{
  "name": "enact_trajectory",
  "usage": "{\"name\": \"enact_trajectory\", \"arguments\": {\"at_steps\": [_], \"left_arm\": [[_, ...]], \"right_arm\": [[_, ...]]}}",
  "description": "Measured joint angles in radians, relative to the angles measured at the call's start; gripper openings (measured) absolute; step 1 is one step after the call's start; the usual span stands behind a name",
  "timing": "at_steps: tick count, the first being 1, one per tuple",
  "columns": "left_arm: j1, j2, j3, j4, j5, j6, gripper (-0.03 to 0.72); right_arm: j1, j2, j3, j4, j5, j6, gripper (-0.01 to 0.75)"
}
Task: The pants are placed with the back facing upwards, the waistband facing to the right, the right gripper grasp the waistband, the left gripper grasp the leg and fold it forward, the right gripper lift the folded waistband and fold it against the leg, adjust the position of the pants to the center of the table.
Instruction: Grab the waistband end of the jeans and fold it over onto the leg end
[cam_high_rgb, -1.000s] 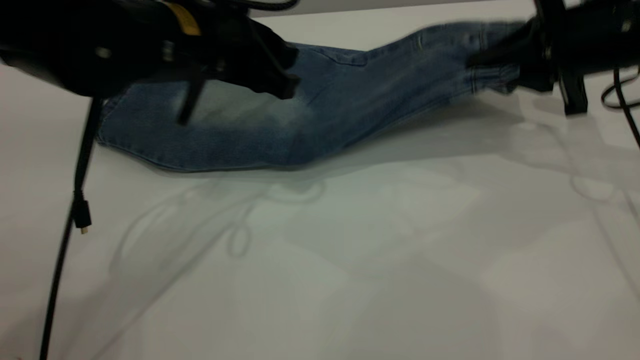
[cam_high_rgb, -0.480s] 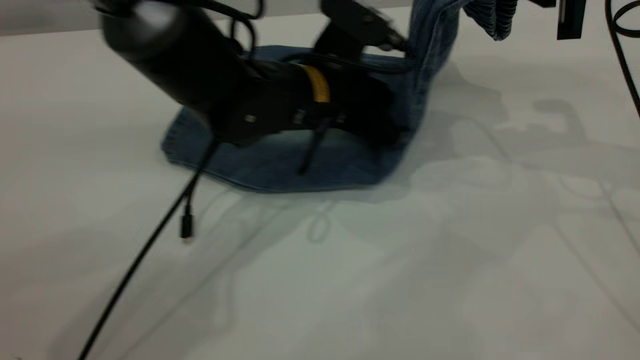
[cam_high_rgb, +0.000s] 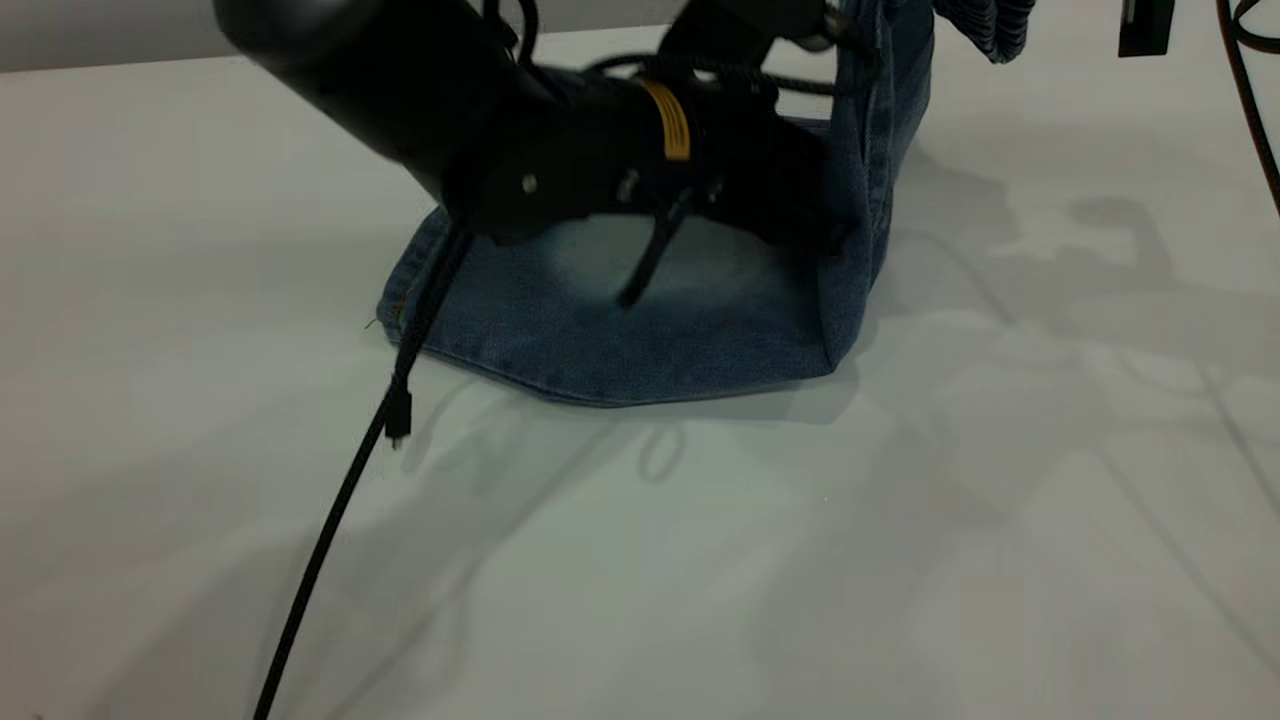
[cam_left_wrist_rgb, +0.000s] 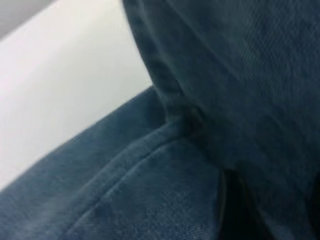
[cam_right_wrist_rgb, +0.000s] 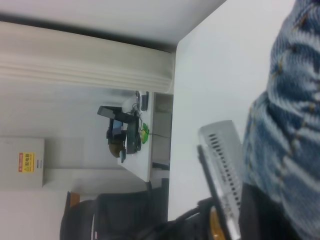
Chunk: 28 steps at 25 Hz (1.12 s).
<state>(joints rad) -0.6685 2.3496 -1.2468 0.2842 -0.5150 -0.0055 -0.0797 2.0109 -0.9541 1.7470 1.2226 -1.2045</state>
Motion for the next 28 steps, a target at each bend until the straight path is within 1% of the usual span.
{"name": "enact_trajectory", "arguments": {"at_steps": [3,8,11,16,19,21,24,28], "left_arm": [[0.009,-0.037,0.001,0.003,0.08,0.032,0.33],[0.036,-0.094,0.016,0.003,0.271,0.11,0.322],[0.081,-0.115,0.045,0.004,0.374,0.162,0.293],[0.165,-0.118,0.081,0.004,0.493,0.165,0.254],[0.181,-0.114,0.081,0.004,0.493,0.163,0.252],[0.178,-0.098,0.081,0.004,0.458,0.163,0.251],[0.177,-0.065,0.08,0.004,0.424,0.16,0.248],[0.15,-0.037,0.078,0.003,0.37,0.156,0.246]], "right_arm": [[0.0,0.0,0.0,-0.001,0.0,0.0,0.063],[0.0,0.0,0.0,-0.001,-0.001,0.0,0.063],[0.0,0.0,0.0,-0.003,-0.001,0.0,0.063],[0.0,0.001,0.0,-0.003,-0.001,-0.001,0.063],[0.001,0.001,0.0,-0.003,-0.001,-0.001,0.063],[0.006,0.001,0.0,-0.002,-0.002,-0.001,0.063],[0.026,0.001,0.0,-0.002,-0.003,-0.003,0.063],[0.071,0.001,0.0,-0.003,-0.003,-0.006,0.063]]}}
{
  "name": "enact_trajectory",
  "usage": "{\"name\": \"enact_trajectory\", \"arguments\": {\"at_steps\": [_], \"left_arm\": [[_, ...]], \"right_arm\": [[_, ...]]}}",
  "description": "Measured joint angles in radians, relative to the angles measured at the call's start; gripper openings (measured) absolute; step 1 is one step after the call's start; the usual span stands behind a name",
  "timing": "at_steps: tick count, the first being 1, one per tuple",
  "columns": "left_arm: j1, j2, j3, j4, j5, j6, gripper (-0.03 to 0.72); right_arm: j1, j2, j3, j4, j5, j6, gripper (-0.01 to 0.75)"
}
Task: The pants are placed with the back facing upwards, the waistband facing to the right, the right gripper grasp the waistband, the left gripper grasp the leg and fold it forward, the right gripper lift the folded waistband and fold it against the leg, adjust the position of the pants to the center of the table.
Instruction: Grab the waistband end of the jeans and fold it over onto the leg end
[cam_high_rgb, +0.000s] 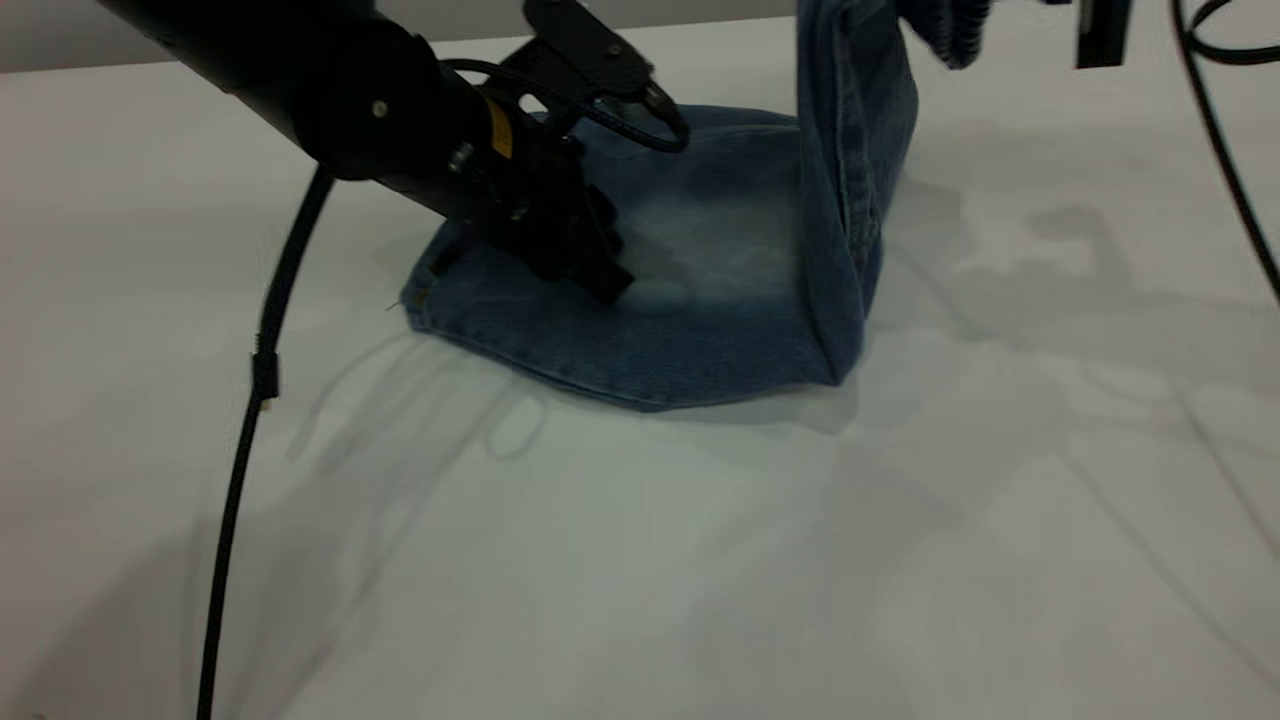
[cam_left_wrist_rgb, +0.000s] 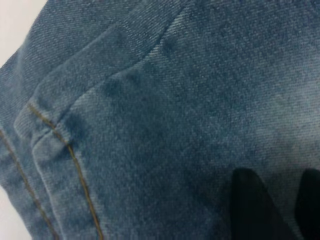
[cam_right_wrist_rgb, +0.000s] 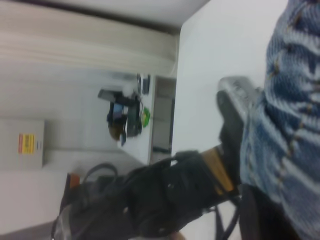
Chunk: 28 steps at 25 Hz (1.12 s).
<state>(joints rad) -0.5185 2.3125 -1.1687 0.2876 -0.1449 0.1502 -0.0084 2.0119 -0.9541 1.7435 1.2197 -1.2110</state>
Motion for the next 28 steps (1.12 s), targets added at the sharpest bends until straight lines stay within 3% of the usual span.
{"name": "enact_trajectory", "arguments": {"at_steps": [7,12,17,28], "left_arm": [[-0.044,0.004,0.0,0.001,0.006,-0.002,0.245],[-0.042,-0.025,0.002,0.003,0.055,-0.002,0.245],[-0.009,-0.092,0.007,0.004,0.126,0.005,0.246],[0.05,-0.405,0.002,0.002,0.089,0.023,0.246]], "right_arm": [[0.092,0.0,0.0,0.0,0.001,-0.022,0.063],[0.099,0.0,0.0,0.003,0.0,-0.03,0.063],[0.099,0.0,0.0,0.002,0.002,-0.029,0.063],[0.128,0.0,-0.001,0.003,-0.001,-0.035,0.063]]}}
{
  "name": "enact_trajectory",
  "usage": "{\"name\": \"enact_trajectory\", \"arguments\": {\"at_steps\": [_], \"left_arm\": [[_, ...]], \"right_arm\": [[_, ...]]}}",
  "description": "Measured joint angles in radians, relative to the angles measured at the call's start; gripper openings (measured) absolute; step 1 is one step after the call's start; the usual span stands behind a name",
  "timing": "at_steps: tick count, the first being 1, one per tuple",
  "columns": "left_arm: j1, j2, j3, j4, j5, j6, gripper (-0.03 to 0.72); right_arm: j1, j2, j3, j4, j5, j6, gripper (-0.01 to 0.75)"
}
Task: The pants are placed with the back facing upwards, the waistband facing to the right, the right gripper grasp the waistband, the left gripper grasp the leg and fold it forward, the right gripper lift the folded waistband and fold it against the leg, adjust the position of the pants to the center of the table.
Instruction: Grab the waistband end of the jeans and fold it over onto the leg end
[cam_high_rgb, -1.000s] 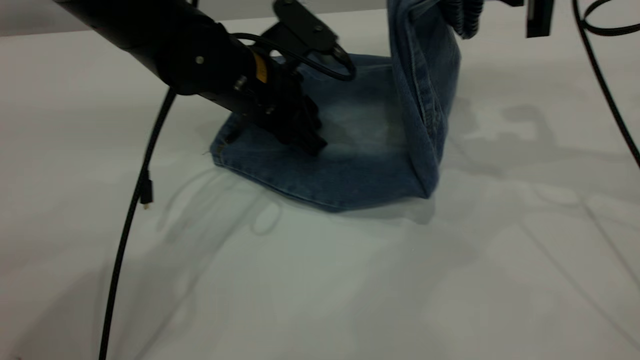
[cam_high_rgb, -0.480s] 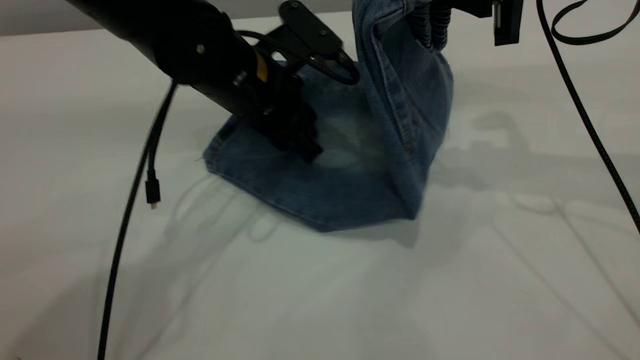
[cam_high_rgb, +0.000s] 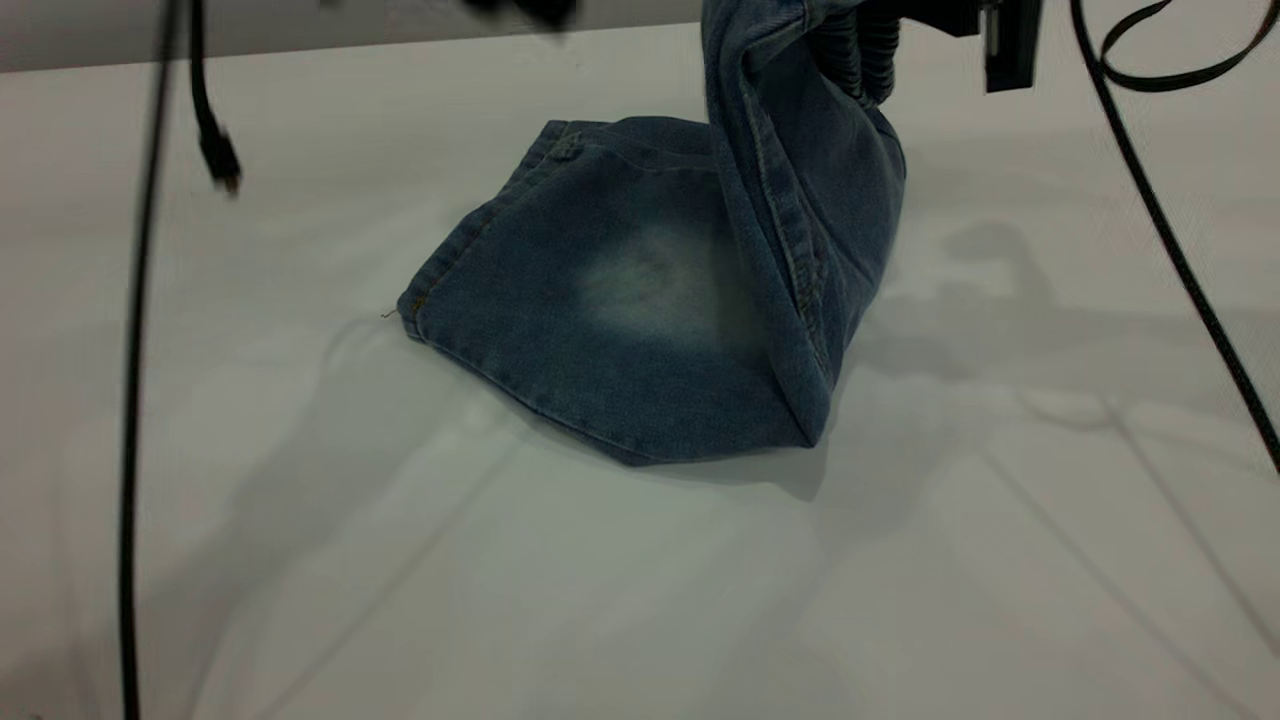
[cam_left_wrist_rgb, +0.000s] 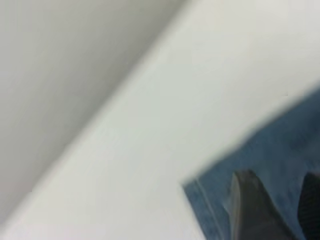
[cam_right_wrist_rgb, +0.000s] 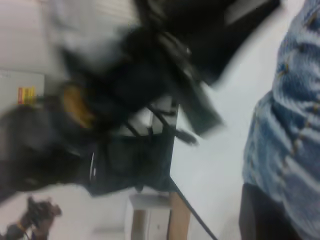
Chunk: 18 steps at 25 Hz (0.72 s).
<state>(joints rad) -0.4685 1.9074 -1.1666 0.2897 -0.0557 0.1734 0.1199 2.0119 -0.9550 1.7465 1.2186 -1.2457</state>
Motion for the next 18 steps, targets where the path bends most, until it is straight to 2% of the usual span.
{"name": "enact_trajectory", "arguments": {"at_steps": [4,7,13,18], "left_arm": [[0.0,-0.149,-0.001,-0.002,-0.004,-0.008,0.246],[-0.001,-0.263,-0.001,-0.003,-0.026,-0.029,0.246],[-0.005,-0.471,-0.002,-0.005,-0.01,-0.062,0.246],[-0.005,-0.593,-0.002,-0.005,0.022,-0.131,0.246]], "right_arm": [[0.043,0.0,-0.001,-0.004,0.003,-0.043,0.063],[0.081,0.0,-0.001,0.0,-0.038,-0.072,0.063],[0.163,0.0,-0.001,0.0,-0.268,-0.162,0.063],[0.221,0.013,-0.064,-0.001,-0.456,-0.169,0.063]]}}
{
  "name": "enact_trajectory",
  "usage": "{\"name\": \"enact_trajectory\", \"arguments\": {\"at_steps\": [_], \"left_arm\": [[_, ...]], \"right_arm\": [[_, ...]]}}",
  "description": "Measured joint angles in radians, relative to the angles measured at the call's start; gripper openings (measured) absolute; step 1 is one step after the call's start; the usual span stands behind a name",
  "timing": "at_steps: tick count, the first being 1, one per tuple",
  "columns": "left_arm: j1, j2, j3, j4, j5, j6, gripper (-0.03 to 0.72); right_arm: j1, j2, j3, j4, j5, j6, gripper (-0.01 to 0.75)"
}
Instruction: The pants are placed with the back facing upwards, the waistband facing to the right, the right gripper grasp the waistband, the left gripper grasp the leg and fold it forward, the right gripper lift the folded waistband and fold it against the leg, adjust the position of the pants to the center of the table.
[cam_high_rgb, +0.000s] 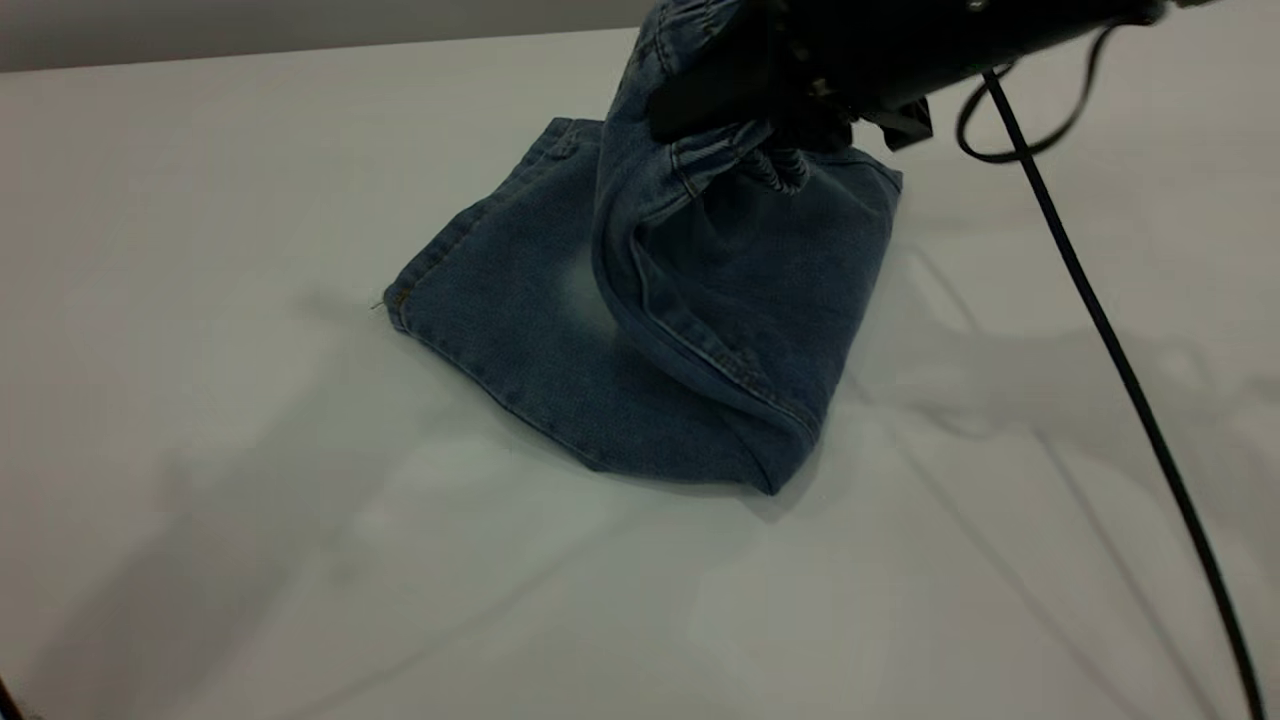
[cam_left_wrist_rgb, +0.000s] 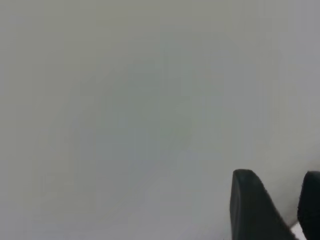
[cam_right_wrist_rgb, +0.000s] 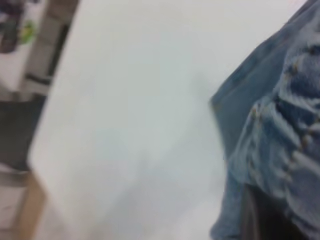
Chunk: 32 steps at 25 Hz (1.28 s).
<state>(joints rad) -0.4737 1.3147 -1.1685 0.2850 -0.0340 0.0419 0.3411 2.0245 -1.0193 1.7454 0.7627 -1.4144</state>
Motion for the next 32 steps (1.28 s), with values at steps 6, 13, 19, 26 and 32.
{"name": "enact_trajectory", "arguments": {"at_steps": [6,13,19,26,32], "left_arm": [[0.0,-0.042,-0.001,0.0,0.067,-0.059,0.246],[0.001,-0.061,-0.001,0.0,0.08,-0.113,0.246],[-0.007,-0.073,-0.001,0.0,0.088,-0.115,0.246],[-0.007,-0.073,-0.001,0.001,0.089,-0.115,0.246],[-0.007,-0.072,-0.001,0.002,0.087,-0.113,0.244]], "right_arm": [[0.039,0.065,-0.134,0.0,-0.087,-0.003,0.063],[0.059,0.149,-0.265,0.001,-0.063,0.04,0.132],[0.069,0.158,-0.276,0.001,-0.061,0.035,0.389],[0.07,0.158,-0.324,-0.002,0.083,0.098,0.582],[0.143,0.154,-0.357,0.0,0.117,0.267,0.562]]}}
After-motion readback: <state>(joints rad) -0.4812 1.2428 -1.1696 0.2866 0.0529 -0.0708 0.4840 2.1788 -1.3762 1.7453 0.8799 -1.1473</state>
